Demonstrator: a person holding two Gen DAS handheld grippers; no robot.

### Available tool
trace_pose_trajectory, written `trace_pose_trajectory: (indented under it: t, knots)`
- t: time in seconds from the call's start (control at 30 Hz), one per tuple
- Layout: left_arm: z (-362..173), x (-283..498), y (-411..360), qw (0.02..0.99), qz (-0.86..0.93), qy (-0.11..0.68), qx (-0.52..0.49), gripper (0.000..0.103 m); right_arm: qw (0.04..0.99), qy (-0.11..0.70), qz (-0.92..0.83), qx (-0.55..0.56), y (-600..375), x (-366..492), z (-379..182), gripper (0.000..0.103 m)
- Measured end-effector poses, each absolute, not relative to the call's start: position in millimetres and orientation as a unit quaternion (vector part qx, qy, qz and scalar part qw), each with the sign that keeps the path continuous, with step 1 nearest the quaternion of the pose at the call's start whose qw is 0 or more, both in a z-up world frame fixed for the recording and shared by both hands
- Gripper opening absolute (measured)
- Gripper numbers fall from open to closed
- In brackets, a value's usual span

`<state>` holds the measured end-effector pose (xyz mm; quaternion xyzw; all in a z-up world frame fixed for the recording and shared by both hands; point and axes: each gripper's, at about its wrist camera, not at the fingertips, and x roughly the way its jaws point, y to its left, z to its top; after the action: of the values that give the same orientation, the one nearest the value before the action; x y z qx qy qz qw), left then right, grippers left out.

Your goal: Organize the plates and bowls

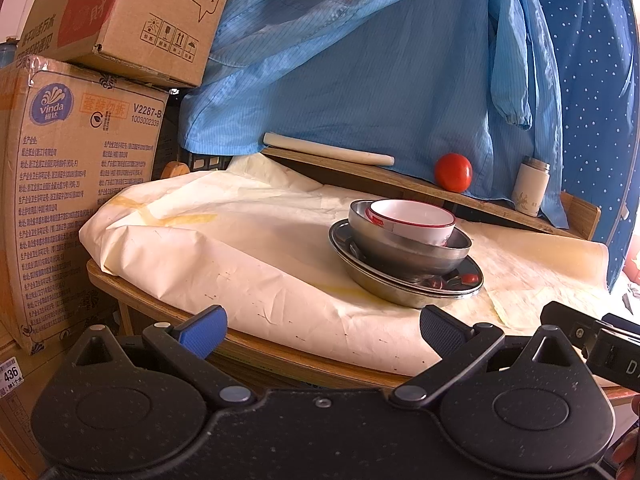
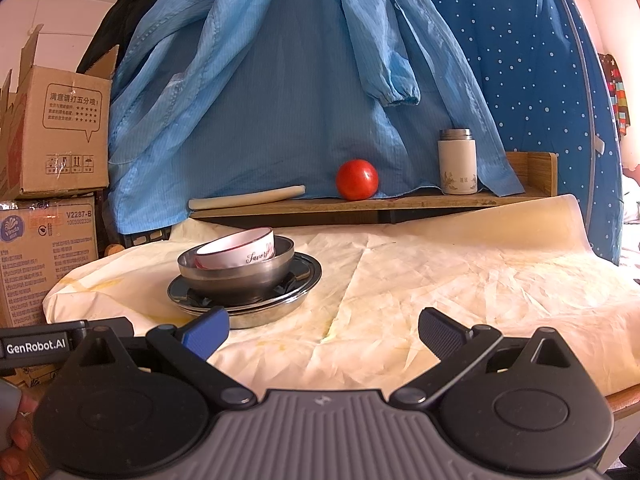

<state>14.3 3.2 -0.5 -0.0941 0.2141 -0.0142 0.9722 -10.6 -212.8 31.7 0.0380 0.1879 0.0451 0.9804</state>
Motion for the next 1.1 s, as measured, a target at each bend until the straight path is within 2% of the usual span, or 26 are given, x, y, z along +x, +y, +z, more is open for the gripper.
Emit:
trace_pose_trajectory:
  t: [1.1]
  knots:
    - [0.7,15.3,6.2,0.969,0.005,0.226,-0.100,0.102,0.980,0.190,0.051,0.035,-211.9,-11.3,31.1,0.103]
